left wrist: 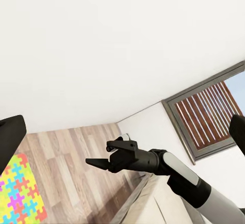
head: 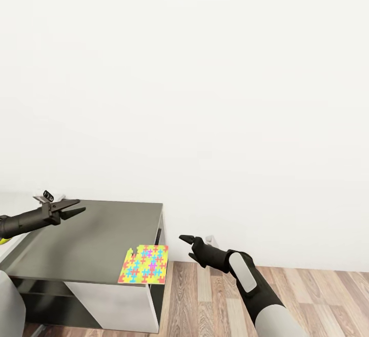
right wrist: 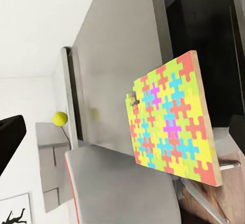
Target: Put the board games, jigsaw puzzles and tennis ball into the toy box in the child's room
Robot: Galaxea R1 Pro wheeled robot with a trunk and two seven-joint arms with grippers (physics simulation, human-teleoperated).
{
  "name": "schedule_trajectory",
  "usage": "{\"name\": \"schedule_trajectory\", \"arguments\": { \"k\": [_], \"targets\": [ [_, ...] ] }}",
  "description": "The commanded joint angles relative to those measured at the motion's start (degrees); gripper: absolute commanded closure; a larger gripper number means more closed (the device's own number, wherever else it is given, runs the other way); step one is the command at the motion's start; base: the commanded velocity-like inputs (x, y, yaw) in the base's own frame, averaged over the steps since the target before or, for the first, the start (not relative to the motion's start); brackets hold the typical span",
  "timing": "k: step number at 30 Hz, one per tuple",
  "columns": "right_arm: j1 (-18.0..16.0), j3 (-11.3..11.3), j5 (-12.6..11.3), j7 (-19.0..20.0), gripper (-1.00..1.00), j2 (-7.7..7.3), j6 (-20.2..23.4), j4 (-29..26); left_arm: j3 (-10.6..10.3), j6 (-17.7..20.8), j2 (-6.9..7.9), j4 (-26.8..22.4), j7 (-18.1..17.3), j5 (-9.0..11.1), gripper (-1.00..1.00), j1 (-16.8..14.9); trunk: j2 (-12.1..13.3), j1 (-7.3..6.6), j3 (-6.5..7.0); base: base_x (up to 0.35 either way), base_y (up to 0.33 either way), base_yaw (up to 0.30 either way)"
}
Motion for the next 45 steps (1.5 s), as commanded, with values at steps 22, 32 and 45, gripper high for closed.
{"name": "schedule_trajectory", "arguments": {
  "k": [22,32,45],
  "targets": [
    [-0.11,-0.22,0.27,-1.52,-1.00,-0.42,-0.61,-0.59,-0.35,0.60,0.08,0.04,-0.10,0.35,-1.00,-0.08,-8.92,4.85,-4.04,0.000,0.000,0.000],
    [-0.12,-0.32,0.05,-3.43,-1.00,-0.54,-0.28,-0.62,-0.35,0.72,0.03,0.01,-0.04,0.35,-1.00,-0.08,-12.93,7.05,-5.84,0.000,0.000,0.000],
    [-0.27,-0.32,0.03,-2.96,-1.00,-0.66,0.81,-0.62,-0.19,12.23,-0.95,-10.92,9.99,-1.42,-1.00,-3.39,-18.14,9.90,-8.17,0.000,0.000,0.000]
  ]
}}
